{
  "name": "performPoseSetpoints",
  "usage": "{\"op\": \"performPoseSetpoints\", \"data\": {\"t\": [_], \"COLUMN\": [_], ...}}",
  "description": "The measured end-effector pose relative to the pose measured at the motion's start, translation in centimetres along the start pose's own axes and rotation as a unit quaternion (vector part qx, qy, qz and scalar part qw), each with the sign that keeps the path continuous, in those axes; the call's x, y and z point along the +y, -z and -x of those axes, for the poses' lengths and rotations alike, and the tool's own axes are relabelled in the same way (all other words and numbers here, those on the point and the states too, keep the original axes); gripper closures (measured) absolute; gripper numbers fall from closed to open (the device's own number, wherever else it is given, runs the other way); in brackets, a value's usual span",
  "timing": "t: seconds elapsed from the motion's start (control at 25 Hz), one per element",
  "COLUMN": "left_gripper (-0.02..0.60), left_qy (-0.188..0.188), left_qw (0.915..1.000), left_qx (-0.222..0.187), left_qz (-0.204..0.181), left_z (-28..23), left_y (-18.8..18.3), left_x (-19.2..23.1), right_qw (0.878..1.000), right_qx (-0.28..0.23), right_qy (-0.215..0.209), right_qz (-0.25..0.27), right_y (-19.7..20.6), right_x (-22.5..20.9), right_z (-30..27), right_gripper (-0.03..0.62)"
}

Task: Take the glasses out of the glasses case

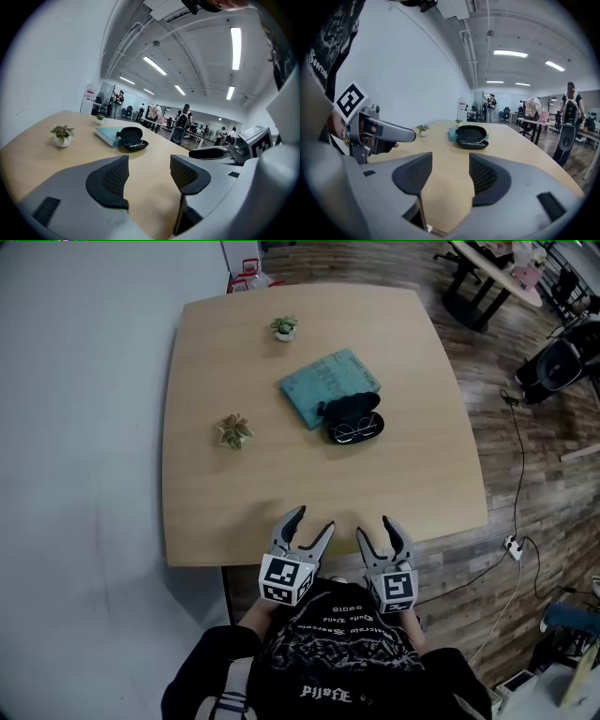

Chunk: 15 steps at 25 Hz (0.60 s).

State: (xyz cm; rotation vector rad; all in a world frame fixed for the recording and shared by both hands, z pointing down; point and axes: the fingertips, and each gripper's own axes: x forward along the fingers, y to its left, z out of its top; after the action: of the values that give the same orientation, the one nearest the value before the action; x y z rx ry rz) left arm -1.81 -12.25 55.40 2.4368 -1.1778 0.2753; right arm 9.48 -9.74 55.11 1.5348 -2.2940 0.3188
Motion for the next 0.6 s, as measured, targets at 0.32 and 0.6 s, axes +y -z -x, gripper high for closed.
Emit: {"op": "performPoseSetpoints", "data": {"t": [0.32, 0.6], "left_gripper": [0.298, 0.298], "left_qy": [0.025, 0.029], "left_qw": [0.9993, 0.9993], "left_qx": [0.011, 0.013], "left_qz": [-0.024, -0.021], "left_z": [-2.0, -2.6], "left_y": [-1.0, -1.6], "left_x": [3.0, 3.7], "right_qw": [1.000, 1.000], "right_qx": [-0.003, -0.019], "right_qy": [0.013, 0.007], "right_qz": [0.003, 0.004], "right_y": [-1.6, -3.5], "right_x": [0.8, 0.7], "right_z": [-3.7, -4.6], "right_gripper": [0.338, 0.338]}}
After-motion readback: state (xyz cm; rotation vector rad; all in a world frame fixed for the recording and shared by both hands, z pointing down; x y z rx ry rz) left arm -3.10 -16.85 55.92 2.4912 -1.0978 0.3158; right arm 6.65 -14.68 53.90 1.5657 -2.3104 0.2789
